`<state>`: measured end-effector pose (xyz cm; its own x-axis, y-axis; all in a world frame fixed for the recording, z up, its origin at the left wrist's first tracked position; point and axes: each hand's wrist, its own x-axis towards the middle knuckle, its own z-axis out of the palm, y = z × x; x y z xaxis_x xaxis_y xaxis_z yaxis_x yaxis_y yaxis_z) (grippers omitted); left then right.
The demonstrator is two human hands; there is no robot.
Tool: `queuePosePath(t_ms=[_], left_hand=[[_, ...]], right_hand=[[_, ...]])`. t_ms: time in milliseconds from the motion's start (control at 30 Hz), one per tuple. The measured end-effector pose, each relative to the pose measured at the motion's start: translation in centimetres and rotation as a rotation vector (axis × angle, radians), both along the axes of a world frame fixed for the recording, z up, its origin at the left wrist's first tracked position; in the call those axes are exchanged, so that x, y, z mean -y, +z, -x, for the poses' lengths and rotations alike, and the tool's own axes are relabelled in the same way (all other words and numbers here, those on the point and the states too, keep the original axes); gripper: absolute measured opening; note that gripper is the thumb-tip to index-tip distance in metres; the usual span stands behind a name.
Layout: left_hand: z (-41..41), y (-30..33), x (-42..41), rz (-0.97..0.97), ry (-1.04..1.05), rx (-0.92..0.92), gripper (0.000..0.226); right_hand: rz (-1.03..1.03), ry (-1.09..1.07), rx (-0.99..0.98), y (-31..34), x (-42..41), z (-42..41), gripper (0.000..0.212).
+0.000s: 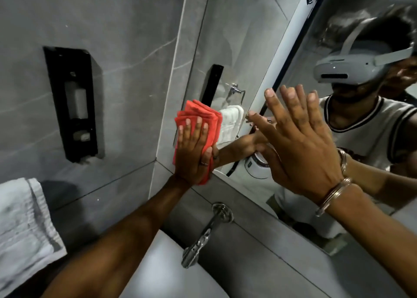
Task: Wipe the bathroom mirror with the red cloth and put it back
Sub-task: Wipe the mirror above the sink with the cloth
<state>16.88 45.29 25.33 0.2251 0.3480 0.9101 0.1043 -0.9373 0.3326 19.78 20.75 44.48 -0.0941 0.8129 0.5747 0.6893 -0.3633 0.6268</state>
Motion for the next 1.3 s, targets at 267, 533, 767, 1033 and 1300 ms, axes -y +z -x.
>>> queuePosePath(t_ms=[267, 533, 767, 1033, 1300], left_hand=[[-1.9, 1.3, 11.5, -0.061, -0.026, 0.025, 0.061], [-3.3, 4.3, 24.6, -0.157, -0.065, -0.037, 0.065], [-3.7, 13.1, 27.8, -0.168, -0.084, -0.031, 0.073], [-3.5, 33.8, 22.4, -0.04, -0.085, 0.112, 0.064], [-3.5, 47.5, 22.9, -0.02, -0.044, 0.16, 0.073]], right_hand=[[-0.143, -0.119, 0.048, 1.2, 7.1, -1.9, 0.064], [-0.264, -0.296, 0.089, 3.8, 16.6, -3.8, 0.065], [-0.381, -0.382, 0.083, 9.9, 22.7, -5.1, 0.07], [-0.481, -0.369, 0.063, 18.7, 22.7, -6.2, 0.069], [-0.53, -0.327, 0.043, 25.8, 21.5, -5.8, 0.067]])
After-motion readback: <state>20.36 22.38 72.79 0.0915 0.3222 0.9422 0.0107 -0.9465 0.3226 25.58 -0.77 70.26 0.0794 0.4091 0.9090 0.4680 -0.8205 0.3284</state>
